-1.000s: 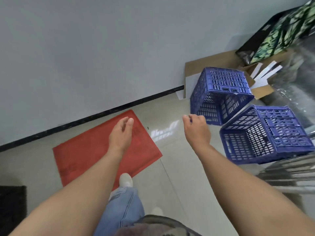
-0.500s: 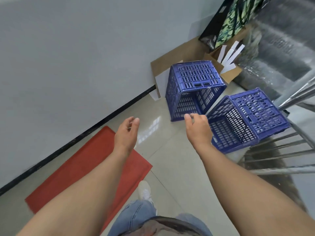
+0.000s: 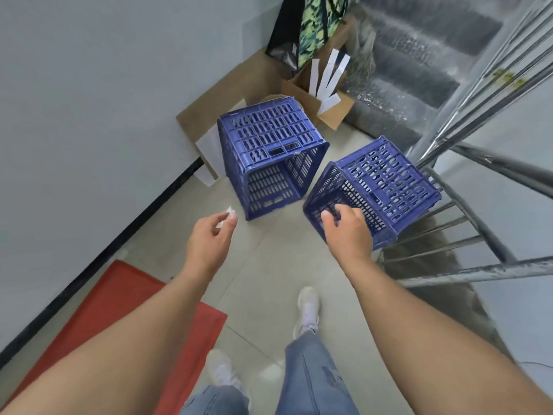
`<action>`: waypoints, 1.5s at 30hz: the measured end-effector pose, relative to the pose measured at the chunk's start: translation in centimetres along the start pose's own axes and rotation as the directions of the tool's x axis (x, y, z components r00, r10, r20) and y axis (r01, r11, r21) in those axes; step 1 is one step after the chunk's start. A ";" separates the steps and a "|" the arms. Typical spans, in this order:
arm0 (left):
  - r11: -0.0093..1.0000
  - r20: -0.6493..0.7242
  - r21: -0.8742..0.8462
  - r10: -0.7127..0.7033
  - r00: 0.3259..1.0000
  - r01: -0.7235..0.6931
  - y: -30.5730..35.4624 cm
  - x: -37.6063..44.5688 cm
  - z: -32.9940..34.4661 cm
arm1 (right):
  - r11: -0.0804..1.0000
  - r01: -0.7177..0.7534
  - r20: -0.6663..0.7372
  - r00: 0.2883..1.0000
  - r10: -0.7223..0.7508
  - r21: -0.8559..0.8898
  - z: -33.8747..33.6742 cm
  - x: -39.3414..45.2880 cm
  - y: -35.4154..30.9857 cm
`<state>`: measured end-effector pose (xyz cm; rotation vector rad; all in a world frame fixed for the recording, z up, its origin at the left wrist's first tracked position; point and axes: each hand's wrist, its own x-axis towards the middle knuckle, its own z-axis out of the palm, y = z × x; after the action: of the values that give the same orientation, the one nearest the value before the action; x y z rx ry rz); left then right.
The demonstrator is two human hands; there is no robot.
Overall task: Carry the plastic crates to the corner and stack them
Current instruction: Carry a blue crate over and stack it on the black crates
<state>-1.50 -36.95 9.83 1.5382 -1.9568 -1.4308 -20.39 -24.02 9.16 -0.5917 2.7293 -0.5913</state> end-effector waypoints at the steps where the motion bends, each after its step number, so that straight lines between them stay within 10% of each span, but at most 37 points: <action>1: 1.000 0.004 0.029 -0.005 1.000 0.005 0.6 0.7 1.2 | 1.000 -0.012 0.002 1.000 0.012 -0.006 -0.4 1.5 0.9; 21: 0.972 0.175 -0.083 -0.201 0.964 0.218 4.9 14.4 26.3 | 0.988 -0.132 0.197 0.969 0.146 -0.084 2.4 24.5 14.2; 37: 0.928 0.216 -0.093 -0.336 0.917 0.362 -7.0 19.3 33.0 | 0.892 -0.069 0.237 0.952 0.192 -0.447 10.4 29.9 18.0; 45: 0.899 0.209 -0.150 -0.378 0.902 0.412 -9.3 20.6 34.3 | 0.928 -0.160 0.172 0.959 0.227 -0.336 13.1 30.9 17.8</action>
<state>-28.54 -36.02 -21.08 1.8481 -1.5868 -1.9139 -48.63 -27.29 -16.04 -0.4164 2.6542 -0.0321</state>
